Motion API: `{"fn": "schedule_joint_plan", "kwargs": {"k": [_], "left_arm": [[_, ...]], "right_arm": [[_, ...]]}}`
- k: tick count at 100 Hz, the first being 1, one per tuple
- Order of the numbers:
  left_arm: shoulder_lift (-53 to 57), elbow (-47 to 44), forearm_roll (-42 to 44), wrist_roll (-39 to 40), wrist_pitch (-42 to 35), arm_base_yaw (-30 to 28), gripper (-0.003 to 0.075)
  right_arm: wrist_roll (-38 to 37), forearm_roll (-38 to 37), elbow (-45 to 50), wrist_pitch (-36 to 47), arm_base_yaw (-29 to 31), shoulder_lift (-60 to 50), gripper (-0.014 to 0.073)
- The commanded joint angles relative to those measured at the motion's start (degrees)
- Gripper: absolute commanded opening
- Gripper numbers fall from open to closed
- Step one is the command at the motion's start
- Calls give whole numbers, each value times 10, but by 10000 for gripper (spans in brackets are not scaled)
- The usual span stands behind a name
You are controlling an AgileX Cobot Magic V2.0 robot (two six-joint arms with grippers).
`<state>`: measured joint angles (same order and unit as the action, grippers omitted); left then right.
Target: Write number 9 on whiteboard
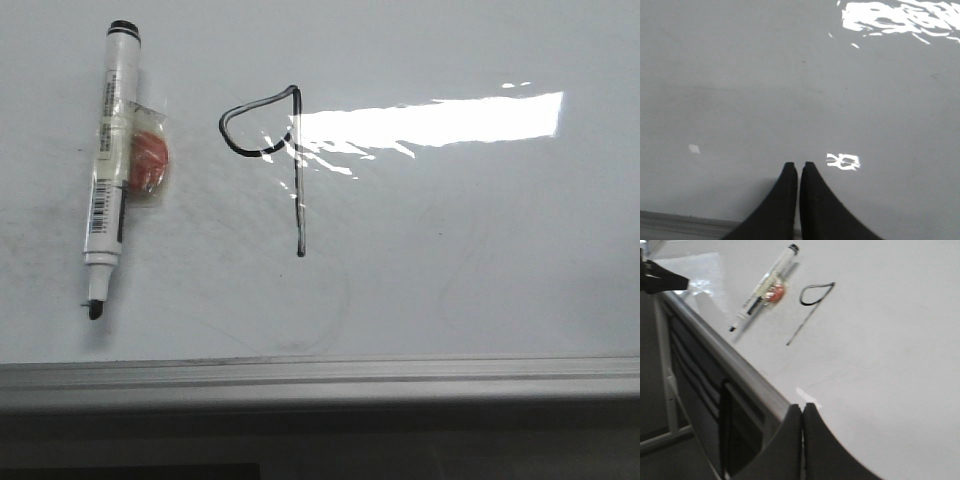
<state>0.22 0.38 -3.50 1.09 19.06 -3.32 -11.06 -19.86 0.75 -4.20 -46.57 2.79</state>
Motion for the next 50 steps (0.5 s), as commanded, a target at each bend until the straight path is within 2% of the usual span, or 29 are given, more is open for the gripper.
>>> {"fn": "schedule_joint_plan", "kwargs": {"k": [1, 24, 29, 38, 44, 50], "left_arm": [[16, -23, -1, 4, -23, 1, -20], [16, -23, -1, 4, -23, 0, -20], [16, -23, -1, 4, -23, 0, -20], [16, -23, -1, 4, -23, 0, -20], [16, -23, -1, 4, -23, 0, -20], [16, -23, -1, 4, -23, 0, -20]], "right_arm": [[1, -1, 5, 39, 68, 5, -64], [7, 63, 5, 42, 299, 5, -64], [7, 65, 5, 42, 361, 5, -64], [8, 76, 6, 42, 439, 4, -64], [33, 103, 6, 32, 482, -2, -64], [85, 161, 6, 13, 513, -16, -64]]}}
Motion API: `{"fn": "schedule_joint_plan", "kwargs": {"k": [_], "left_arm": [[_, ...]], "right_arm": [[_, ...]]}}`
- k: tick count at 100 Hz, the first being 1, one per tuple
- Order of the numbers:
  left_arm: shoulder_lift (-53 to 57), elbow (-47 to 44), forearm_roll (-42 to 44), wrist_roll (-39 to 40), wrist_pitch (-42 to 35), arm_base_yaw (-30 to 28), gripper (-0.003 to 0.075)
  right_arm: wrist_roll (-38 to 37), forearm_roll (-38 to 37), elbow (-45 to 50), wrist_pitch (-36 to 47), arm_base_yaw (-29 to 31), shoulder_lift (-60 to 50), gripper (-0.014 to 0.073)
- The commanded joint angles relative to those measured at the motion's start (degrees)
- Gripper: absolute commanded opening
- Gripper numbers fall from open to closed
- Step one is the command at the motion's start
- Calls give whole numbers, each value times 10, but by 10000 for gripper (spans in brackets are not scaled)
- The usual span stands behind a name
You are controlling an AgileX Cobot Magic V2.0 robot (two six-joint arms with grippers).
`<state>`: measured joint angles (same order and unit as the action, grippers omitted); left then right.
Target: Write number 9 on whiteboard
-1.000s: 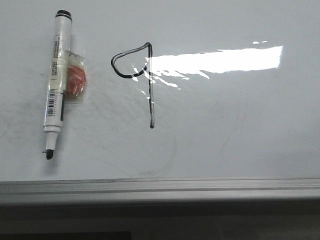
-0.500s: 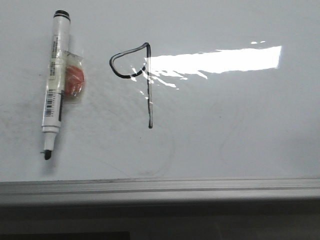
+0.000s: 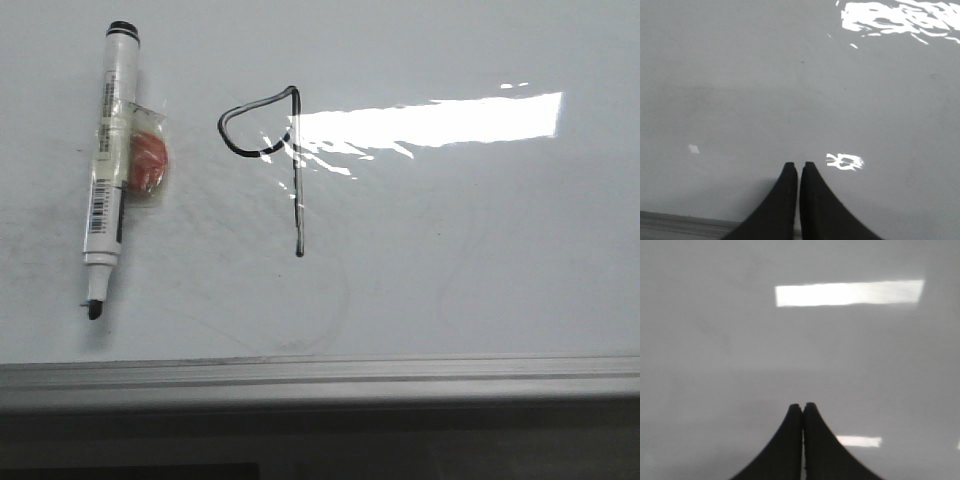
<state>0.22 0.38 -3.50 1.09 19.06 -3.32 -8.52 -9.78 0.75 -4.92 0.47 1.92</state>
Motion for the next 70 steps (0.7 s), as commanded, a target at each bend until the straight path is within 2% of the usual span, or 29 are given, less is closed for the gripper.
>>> {"fn": "schedule_joint_plan", "kwargs": {"k": [1, 9, 19, 70], "left_arm": [[16, -23, -1, 4, -23, 0, -20], [16, -23, -1, 4, -23, 0, -20], [16, -23, -1, 4, -23, 0, -20], [16, -23, -1, 4, -23, 0, -20]], "right_arm": [[67, 67, 6, 13, 46, -8, -64], [136, 138, 6, -39, 69, -26, -64], [148, 142, 6, -124, 71, -37, -64], [152, 142, 6, -126, 71, -37, -64]]}}
